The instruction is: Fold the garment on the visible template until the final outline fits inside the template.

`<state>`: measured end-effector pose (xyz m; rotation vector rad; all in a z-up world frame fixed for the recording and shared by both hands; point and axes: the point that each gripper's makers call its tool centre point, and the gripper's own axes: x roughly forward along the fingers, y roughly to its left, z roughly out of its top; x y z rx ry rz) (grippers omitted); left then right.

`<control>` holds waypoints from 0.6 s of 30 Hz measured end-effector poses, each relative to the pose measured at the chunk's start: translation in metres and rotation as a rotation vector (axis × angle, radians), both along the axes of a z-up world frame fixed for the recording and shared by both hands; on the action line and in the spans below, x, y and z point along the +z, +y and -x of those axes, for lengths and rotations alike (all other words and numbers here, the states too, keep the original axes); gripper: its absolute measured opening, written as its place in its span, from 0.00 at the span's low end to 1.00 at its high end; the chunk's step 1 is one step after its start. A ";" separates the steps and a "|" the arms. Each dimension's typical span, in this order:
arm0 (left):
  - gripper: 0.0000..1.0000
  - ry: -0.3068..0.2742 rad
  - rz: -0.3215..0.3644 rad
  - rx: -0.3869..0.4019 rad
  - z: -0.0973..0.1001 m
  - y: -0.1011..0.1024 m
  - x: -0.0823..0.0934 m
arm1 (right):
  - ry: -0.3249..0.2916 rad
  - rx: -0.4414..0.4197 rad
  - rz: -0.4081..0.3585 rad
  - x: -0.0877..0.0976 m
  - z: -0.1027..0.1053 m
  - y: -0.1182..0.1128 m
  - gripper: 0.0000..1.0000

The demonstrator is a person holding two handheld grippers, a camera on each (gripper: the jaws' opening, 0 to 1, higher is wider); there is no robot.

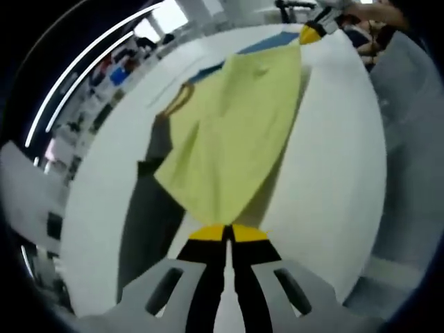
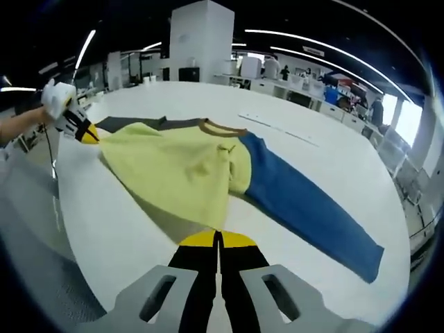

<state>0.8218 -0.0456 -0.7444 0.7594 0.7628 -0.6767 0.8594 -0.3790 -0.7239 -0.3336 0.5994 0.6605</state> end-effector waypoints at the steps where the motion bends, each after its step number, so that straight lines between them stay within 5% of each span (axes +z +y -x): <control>1: 0.00 0.003 0.006 0.004 0.001 0.000 0.001 | -0.002 0.003 0.007 0.000 0.002 0.000 0.01; 18: 0.00 0.052 0.033 0.028 0.026 -0.002 0.004 | 0.024 0.016 0.009 0.005 0.032 -0.005 0.01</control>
